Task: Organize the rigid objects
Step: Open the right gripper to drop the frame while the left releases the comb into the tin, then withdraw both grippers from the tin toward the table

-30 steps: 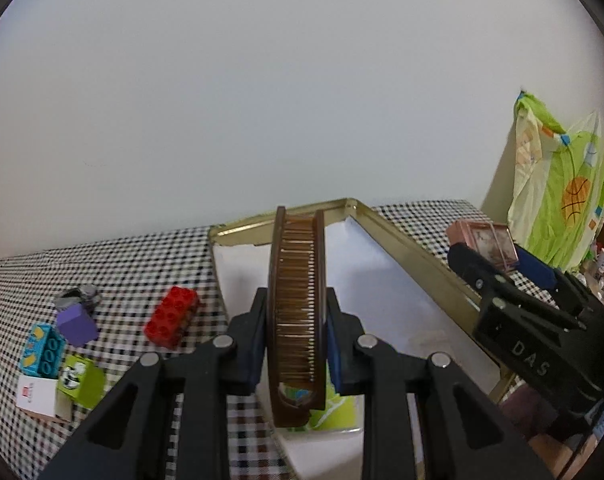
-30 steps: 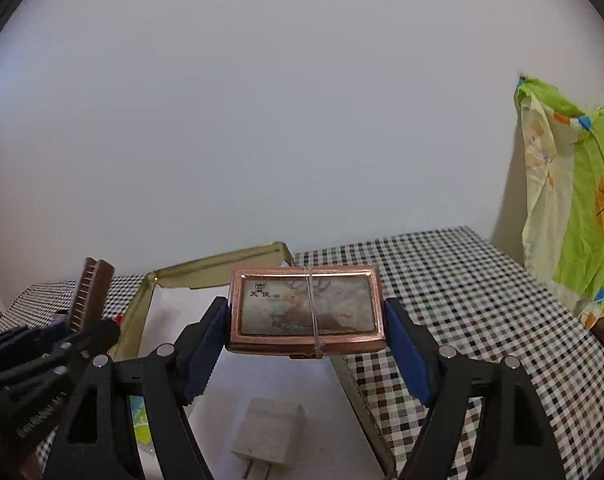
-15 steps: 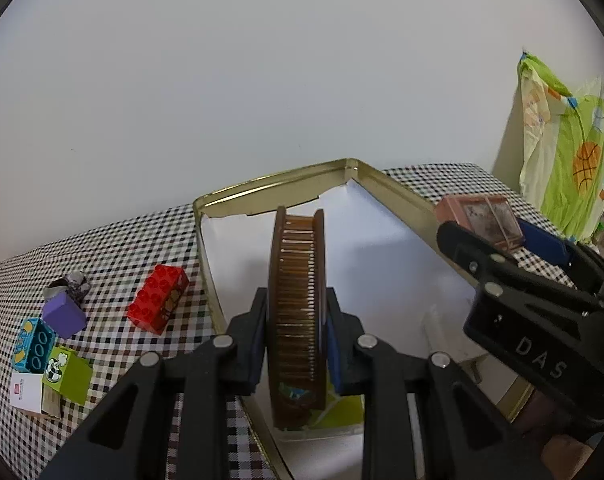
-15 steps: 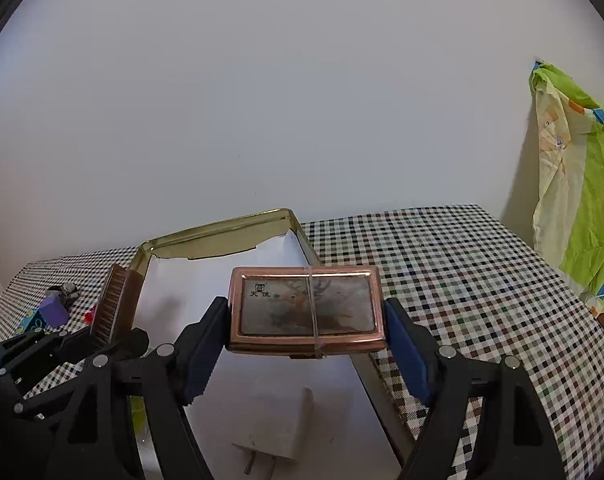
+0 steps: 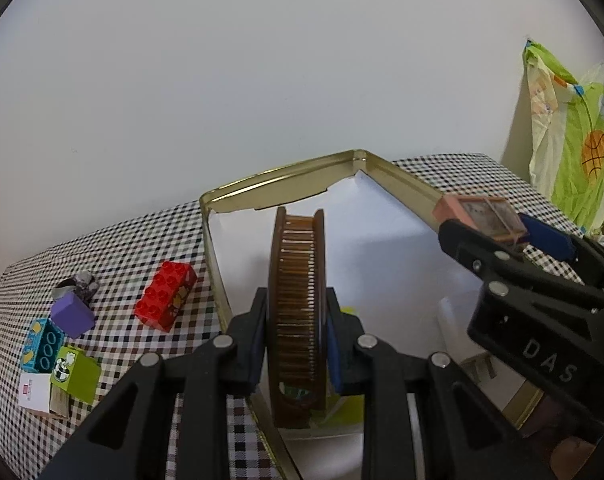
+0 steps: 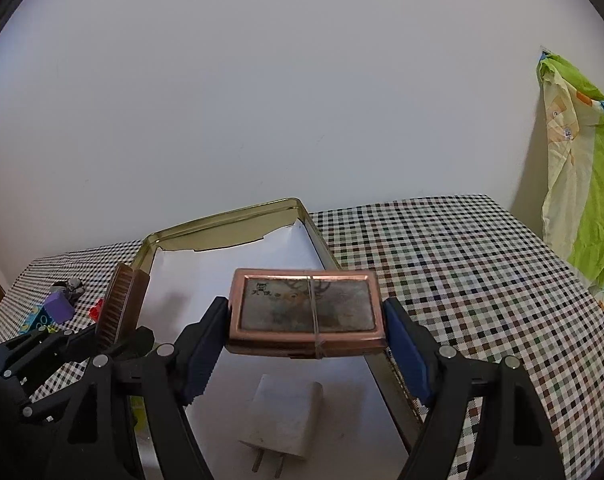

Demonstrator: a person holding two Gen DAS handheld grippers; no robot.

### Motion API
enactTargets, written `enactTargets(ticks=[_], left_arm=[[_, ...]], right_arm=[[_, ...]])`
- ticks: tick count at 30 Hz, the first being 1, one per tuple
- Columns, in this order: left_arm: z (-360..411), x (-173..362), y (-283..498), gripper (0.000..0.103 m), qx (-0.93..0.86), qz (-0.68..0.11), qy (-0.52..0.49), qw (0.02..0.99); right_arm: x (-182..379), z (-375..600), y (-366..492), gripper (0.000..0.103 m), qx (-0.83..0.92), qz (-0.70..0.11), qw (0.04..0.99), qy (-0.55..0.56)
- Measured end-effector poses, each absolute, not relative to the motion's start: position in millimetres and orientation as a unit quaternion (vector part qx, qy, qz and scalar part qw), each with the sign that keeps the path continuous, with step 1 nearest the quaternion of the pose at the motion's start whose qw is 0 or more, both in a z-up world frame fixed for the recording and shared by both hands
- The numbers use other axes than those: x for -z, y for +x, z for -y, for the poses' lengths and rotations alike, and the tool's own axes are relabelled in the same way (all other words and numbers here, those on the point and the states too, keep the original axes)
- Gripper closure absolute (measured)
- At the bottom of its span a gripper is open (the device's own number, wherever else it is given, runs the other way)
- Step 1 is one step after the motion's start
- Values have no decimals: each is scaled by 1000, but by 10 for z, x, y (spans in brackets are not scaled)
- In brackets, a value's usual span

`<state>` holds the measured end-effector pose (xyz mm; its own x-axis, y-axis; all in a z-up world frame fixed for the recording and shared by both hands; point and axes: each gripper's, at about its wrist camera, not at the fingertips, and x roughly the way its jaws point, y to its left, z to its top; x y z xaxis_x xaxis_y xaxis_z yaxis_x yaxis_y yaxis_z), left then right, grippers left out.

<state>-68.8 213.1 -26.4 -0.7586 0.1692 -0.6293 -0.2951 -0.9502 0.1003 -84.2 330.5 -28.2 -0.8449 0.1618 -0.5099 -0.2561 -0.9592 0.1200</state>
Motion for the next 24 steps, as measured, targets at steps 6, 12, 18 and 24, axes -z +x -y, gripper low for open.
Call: enactTargets(ticks=[6, 12, 18, 24], left_arm=[[-2155, 274, -684, 80, -932, -107, -325, 119], [-2095, 182, -647, 23, -941, -83, -308, 116], [-2016, 10, -500, 1, -959, -71, -253, 107], [-1885, 25, -506, 1, -960, -63, -254, 100]], right_arm=[[299, -3313, -858, 25, -956, -99, 100, -256], [274, -3318, -810, 24, -961, -107, 96, -236], [145, -3392, -591, 16, -967, -110, 140, -181], [84, -3430, -474, 16, -968, -120, 161, -150]])
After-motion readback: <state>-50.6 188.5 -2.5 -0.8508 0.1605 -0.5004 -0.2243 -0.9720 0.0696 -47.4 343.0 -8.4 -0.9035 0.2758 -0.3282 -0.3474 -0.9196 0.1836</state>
